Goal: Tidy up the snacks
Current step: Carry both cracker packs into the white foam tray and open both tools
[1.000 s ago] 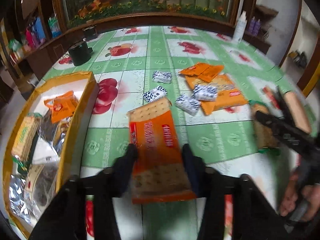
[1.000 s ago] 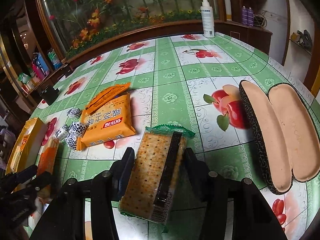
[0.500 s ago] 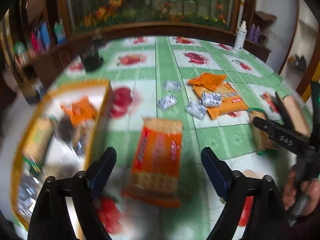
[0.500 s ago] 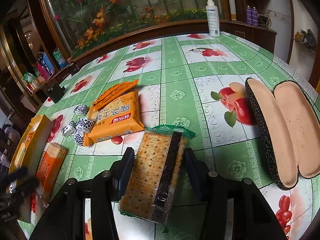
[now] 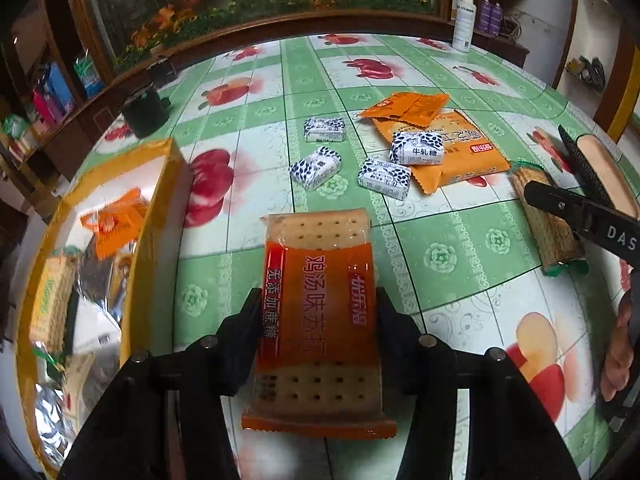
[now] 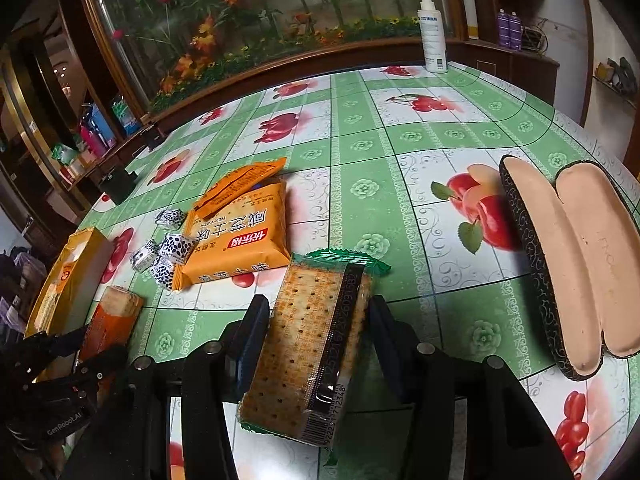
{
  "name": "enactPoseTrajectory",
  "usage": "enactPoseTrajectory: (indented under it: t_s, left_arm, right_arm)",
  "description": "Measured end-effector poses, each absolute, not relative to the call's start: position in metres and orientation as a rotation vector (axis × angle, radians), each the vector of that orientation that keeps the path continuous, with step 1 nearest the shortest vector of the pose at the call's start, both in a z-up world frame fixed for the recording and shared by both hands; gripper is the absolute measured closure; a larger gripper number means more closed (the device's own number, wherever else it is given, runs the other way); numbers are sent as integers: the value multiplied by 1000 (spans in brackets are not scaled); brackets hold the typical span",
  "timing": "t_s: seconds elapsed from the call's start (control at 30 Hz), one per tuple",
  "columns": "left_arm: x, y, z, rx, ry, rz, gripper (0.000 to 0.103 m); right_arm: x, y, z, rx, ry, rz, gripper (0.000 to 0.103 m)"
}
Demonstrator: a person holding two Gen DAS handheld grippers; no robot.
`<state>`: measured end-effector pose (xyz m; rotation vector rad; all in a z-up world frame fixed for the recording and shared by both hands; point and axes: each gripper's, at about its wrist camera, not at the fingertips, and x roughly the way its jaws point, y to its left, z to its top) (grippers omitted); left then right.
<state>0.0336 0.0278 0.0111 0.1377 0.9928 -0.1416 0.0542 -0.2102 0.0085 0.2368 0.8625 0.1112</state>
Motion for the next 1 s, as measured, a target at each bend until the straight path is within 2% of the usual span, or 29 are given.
enactPoseTrajectory:
  t_s: [0.3,0.63,1.0]
  left_arm:
    - [-12,60,51,-96,930,-232,51]
    - [-66,143,75,-207,856,-149,51]
    - [-100,243,58,-378,837,-18,51]
  right_arm:
    - [51,-214,10,241,842,86,49]
    - [29,-220,30,307,812,34,50]
    - [10,-115,70,218,825,217,53]
